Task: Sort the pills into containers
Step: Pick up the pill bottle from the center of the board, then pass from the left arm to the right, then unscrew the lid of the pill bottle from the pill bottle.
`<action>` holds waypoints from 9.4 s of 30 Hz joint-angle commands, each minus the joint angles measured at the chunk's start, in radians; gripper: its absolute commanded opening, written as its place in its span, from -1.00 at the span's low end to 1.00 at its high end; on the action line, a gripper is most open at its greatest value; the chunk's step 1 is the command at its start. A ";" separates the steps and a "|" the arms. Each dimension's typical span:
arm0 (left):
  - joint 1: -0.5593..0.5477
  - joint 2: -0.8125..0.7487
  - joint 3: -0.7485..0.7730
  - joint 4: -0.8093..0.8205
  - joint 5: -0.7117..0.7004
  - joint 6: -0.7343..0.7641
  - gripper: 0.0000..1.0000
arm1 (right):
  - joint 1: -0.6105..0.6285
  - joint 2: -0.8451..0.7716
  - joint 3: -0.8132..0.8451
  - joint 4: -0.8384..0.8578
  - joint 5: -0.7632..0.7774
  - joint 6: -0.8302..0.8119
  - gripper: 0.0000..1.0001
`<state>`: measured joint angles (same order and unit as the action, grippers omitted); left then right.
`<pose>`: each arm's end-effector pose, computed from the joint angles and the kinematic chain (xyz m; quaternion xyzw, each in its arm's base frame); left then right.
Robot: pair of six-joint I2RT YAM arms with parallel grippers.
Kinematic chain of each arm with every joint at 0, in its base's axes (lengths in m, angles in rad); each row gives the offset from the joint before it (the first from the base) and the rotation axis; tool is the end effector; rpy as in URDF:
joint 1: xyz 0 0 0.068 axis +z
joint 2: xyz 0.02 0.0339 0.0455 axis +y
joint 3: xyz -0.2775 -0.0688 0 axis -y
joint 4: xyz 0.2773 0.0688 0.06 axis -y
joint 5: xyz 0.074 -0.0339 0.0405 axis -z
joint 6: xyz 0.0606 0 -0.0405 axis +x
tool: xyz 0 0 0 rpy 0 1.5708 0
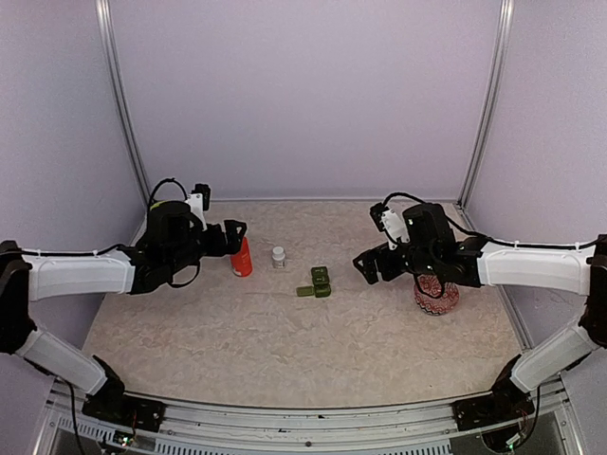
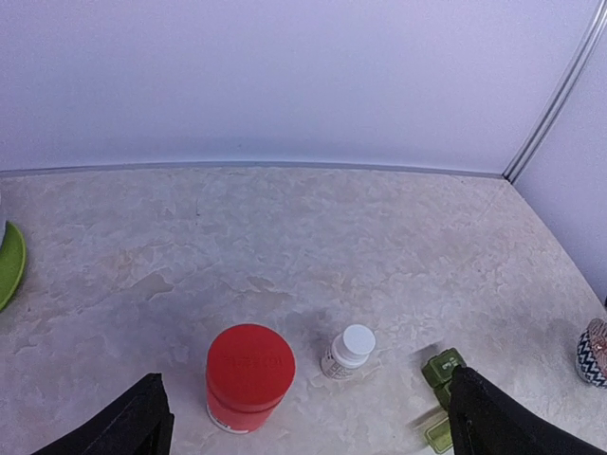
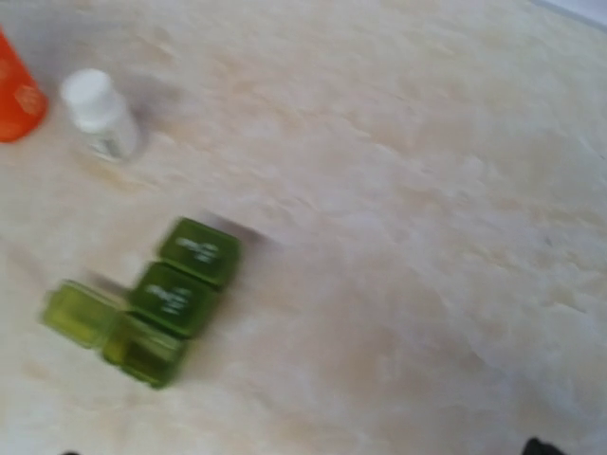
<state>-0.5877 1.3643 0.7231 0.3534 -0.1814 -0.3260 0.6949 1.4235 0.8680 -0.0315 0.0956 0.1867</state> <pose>0.2968 -0.1846 0.2294 0.0504 0.7982 -0.1978 0.5668 0.2790 0.2250 0.2183 -0.1995 0.8578 0.1632 0.4446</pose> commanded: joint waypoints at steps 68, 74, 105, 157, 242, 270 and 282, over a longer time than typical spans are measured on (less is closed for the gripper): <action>-0.025 0.370 0.319 -0.297 -0.083 0.101 -0.16 | 0.037 -0.032 -0.015 -0.005 -0.104 0.012 1.00; -0.066 0.269 0.252 -0.272 -0.053 0.101 -0.16 | 0.080 -0.034 -0.011 0.022 -0.227 -0.061 1.00; -0.385 -0.163 -0.116 0.401 0.620 0.027 -0.13 | 0.212 -0.046 -0.171 0.677 -0.802 -0.011 1.00; -0.470 -0.116 -0.162 0.483 0.293 -0.104 0.08 | 0.264 -0.053 -0.236 0.777 -0.613 0.027 -0.40; -0.463 -0.064 -0.106 0.372 0.327 -0.257 -0.54 | 0.268 -0.143 -0.161 0.412 -0.510 -0.078 -0.42; -0.401 -0.162 -0.164 0.457 0.644 0.121 0.31 | 0.271 -0.179 -0.153 0.427 -0.765 0.024 -0.40; -0.396 -0.130 -0.144 0.437 0.736 0.147 -0.03 | 0.270 -0.170 -0.127 0.414 -0.788 0.030 -0.40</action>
<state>-0.9871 1.2198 0.5724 0.7776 0.5186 -0.1982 0.9619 1.2701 0.6949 0.3565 -0.6781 0.2104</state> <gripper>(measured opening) 0.533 0.533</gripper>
